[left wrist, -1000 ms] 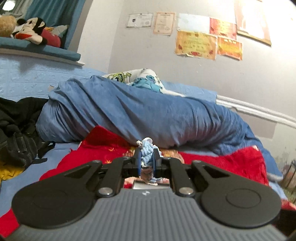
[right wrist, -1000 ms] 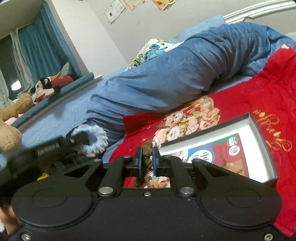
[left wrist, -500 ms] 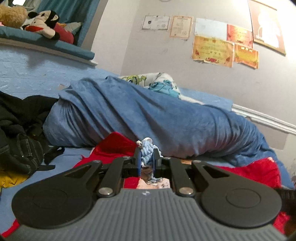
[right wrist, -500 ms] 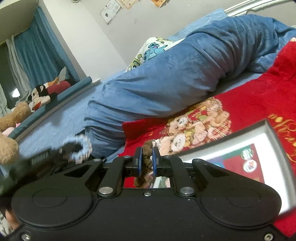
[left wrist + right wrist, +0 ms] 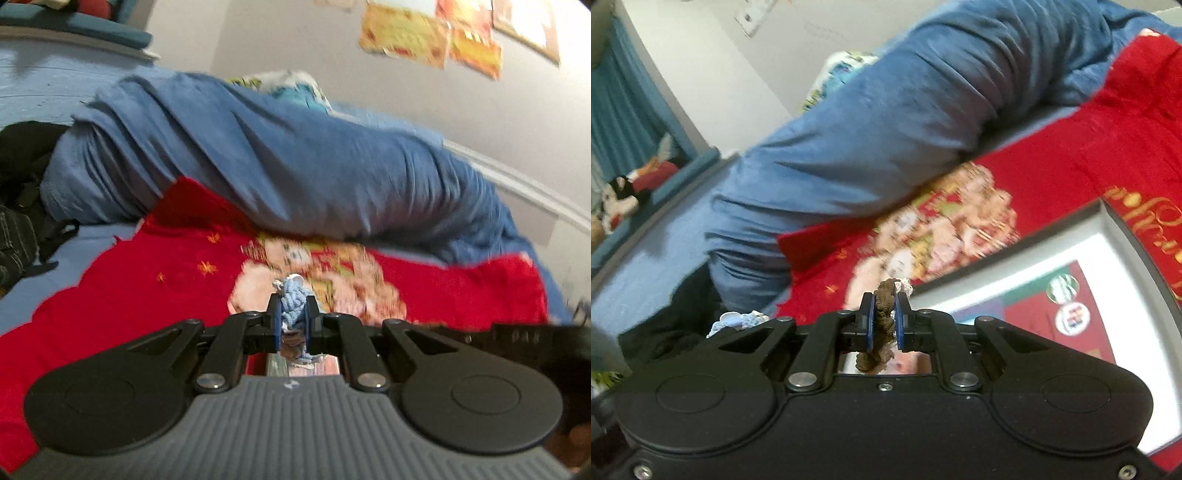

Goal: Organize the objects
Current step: 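Carry both scrunchies over the black box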

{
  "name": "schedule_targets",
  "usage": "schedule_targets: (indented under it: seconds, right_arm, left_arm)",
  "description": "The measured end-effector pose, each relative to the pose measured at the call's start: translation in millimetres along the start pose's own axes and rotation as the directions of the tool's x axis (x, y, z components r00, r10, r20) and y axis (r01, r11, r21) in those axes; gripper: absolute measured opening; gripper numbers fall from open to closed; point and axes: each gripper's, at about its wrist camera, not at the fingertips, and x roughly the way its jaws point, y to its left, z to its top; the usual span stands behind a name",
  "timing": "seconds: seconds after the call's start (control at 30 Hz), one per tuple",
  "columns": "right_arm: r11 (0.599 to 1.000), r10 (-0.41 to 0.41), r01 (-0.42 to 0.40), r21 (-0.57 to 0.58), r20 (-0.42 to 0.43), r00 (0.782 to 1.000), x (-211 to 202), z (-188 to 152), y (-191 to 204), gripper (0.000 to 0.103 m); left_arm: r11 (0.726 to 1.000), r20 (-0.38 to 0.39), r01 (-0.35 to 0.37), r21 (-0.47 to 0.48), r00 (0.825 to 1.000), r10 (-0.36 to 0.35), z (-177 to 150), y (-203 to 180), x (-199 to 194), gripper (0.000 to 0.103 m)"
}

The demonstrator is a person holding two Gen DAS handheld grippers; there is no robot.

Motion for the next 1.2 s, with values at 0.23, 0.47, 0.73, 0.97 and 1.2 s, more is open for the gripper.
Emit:
schedule_targets:
  seconds: [0.23,0.47,0.73,0.97,1.2]
  right_arm:
    - [0.993,0.044,-0.041,0.114,-0.019,0.999,8.5,-14.7,-18.1,0.012]
    - [0.996,0.016,-0.01,0.089,-0.06,0.998,19.8,-25.1,-13.3,0.012]
    - [0.999,-0.016,0.02,0.041,-0.095,0.995,26.3,-34.4,-5.0,0.012]
    - [0.999,-0.033,0.035,0.016,-0.115,0.993,28.4,-40.9,1.2,0.012]
    - [0.999,-0.054,0.055,-0.001,-0.13,0.99,28.0,-40.9,3.8,0.012]
  left_arm:
    - [0.992,-0.055,-0.051,0.112,0.997,0.058,-30.0,-26.0,18.2,0.014]
    - [0.99,-0.077,-0.045,0.133,0.996,0.056,-37.5,-31.4,24.1,0.014]
    - [0.989,-0.099,-0.035,0.144,0.994,0.05,-44.1,-36.0,28.0,0.015]
    - [0.984,-0.115,-0.039,0.171,0.992,0.059,-51.1,-40.6,31.3,0.016]
    - [0.983,-0.13,-0.039,0.178,0.989,0.063,-53.4,-42.5,34.2,0.017]
